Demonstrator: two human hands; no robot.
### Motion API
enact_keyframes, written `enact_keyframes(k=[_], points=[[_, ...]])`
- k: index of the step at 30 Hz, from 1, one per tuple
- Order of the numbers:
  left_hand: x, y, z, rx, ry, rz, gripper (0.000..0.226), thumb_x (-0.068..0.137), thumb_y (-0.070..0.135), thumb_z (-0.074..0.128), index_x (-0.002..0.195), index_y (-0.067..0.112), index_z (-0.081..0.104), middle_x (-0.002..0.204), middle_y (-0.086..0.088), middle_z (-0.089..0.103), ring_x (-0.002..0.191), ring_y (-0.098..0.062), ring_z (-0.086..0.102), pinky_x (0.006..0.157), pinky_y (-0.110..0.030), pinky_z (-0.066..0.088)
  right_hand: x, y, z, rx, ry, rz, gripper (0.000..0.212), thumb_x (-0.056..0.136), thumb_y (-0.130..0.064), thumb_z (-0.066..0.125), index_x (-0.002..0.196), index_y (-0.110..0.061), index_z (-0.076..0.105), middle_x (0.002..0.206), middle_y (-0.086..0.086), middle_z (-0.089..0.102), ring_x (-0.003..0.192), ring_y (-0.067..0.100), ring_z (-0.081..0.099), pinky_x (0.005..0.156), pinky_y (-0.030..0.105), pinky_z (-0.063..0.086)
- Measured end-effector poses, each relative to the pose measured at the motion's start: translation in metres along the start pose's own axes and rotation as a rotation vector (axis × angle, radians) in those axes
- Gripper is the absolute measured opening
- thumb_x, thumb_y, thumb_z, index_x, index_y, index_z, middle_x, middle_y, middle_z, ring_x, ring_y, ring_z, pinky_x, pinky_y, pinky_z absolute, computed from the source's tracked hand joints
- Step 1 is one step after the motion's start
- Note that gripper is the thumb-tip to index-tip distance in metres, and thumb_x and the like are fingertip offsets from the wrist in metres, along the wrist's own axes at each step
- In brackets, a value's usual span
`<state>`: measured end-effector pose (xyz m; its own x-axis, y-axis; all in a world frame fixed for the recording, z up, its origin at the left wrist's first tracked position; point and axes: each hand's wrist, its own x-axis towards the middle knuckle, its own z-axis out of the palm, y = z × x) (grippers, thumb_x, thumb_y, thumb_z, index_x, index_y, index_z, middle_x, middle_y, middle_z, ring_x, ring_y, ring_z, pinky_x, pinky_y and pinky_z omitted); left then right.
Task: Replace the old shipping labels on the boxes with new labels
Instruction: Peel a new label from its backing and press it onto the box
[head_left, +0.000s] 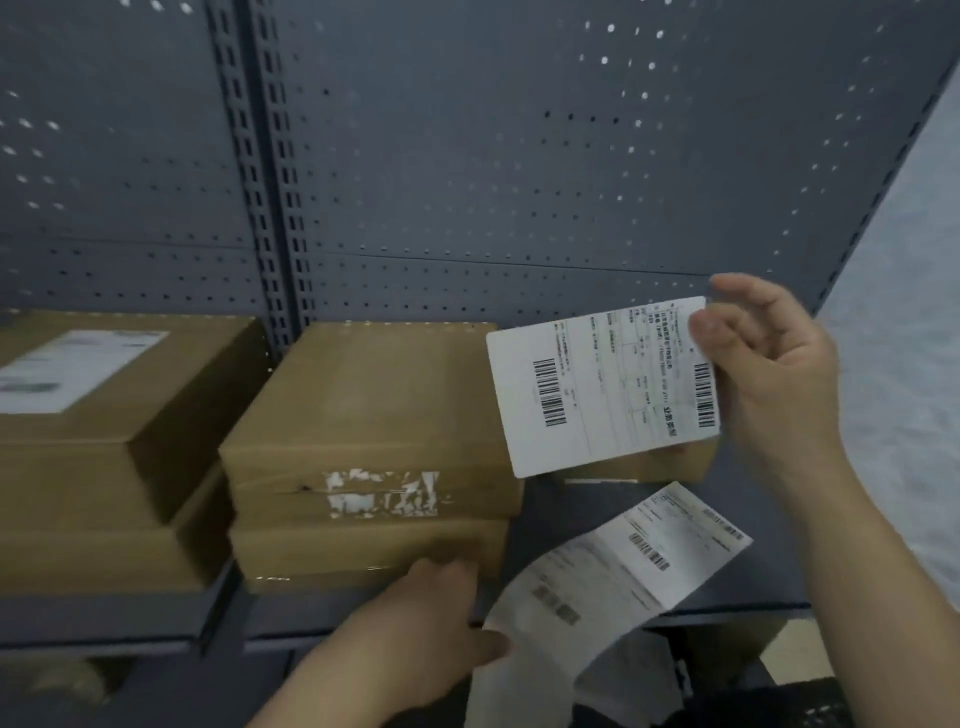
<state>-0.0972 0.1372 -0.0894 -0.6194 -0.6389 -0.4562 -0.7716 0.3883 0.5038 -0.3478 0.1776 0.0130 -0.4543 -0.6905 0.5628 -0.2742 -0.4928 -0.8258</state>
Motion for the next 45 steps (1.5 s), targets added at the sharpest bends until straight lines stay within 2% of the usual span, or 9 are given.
enact_keyframes(k=[6,12,15,19,26,34,38,42,45], points=[[-0.048,-0.012,-0.056,-0.223,-0.011,0.09,0.018,0.101,0.025,0.051,0.113,0.024,0.064,0.096,0.0,0.072,0.057,-0.006,0.053,0.058,-0.022,0.047,0.015,0.002,0.036,-0.04,-0.085,0.039,0.017,0.091,-0.018,0.065,0.108,-0.02,0.065,0.09,-0.006,0.076,0.083,0.014,0.073,0.061,0.025,0.057],[-0.07,-0.033,-0.12,-0.17,0.477,0.265,0.018,0.097,0.032,0.057,0.086,0.028,0.071,0.064,0.011,0.066,0.05,0.0,0.053,0.051,-0.021,0.043,0.029,0.006,0.075,-0.082,-0.17,0.084,0.014,0.09,-0.018,0.066,0.102,-0.022,0.066,0.089,-0.007,0.076,0.081,0.015,0.074,0.06,0.027,0.059],[-0.064,-0.039,-0.143,-0.223,0.673,0.333,0.019,0.092,0.037,0.059,0.081,0.028,0.071,0.072,0.002,0.069,0.055,-0.009,0.059,0.054,-0.03,0.051,0.035,0.009,0.094,-0.078,-0.183,0.106,0.013,0.089,-0.015,0.067,0.1,-0.021,0.066,0.088,-0.006,0.076,0.079,0.015,0.074,0.059,0.026,0.059],[-0.043,-0.044,-0.161,-0.238,0.829,0.371,0.014,0.085,0.043,0.061,0.081,0.031,0.067,0.075,0.013,0.069,0.068,-0.002,0.064,0.059,-0.023,0.054,0.039,0.011,0.116,-0.12,-0.202,0.114,0.015,0.087,-0.015,0.069,0.102,-0.018,0.067,0.09,-0.004,0.076,0.079,0.016,0.074,0.061,0.029,0.061],[-0.012,-0.054,-0.172,-0.193,0.755,0.323,0.018,0.09,0.045,0.063,0.105,0.035,0.063,0.097,0.017,0.062,0.082,0.0,0.06,0.062,-0.015,0.045,0.045,0.011,0.145,-0.134,-0.266,0.089,0.016,0.084,-0.016,0.07,0.099,-0.019,0.068,0.089,0.0,0.076,0.078,0.018,0.073,0.064,0.031,0.06],[-0.001,-0.058,-0.177,-0.364,0.697,0.381,0.011,0.093,0.028,0.065,0.086,0.029,0.073,0.083,0.015,0.074,0.078,-0.001,0.07,0.074,-0.032,0.061,0.063,0.018,0.16,-0.156,-0.337,0.057,0.015,0.084,-0.013,0.07,0.098,-0.018,0.068,0.089,-0.002,0.076,0.075,0.011,0.073,0.06,0.019,0.056],[-0.002,-0.064,-0.178,-0.534,0.711,0.365,0.012,0.094,0.024,0.065,0.085,0.025,0.073,0.083,0.01,0.075,0.078,-0.006,0.072,0.077,-0.037,0.06,0.072,0.028,0.159,-0.249,-0.28,0.025,0.011,0.089,-0.03,0.065,0.099,-0.027,0.069,0.096,-0.01,0.074,0.088,0.006,0.07,0.073,0.021,0.056],[-0.005,-0.067,-0.178,-0.684,0.764,0.358,0.012,0.094,0.02,0.064,0.087,0.018,0.073,0.083,0.006,0.076,0.077,-0.009,0.073,0.076,-0.036,0.059,0.072,0.04,0.148,-0.102,-0.358,0.207,0.042,0.093,-0.051,0.047,0.094,-0.019,0.074,0.094,0.007,0.074,0.09,0.027,0.07,0.081,0.038,0.055],[-0.003,-0.07,-0.177,-0.733,0.805,0.36,0.013,0.095,0.018,0.063,0.087,0.016,0.073,0.083,0.003,0.077,0.078,-0.012,0.074,0.076,-0.038,0.06,0.066,0.046,0.143,-0.079,-0.508,0.326,0.038,0.089,-0.046,0.055,0.097,-0.014,0.075,0.096,0.016,0.073,0.084,0.032,0.066,0.077,0.038,0.054]])
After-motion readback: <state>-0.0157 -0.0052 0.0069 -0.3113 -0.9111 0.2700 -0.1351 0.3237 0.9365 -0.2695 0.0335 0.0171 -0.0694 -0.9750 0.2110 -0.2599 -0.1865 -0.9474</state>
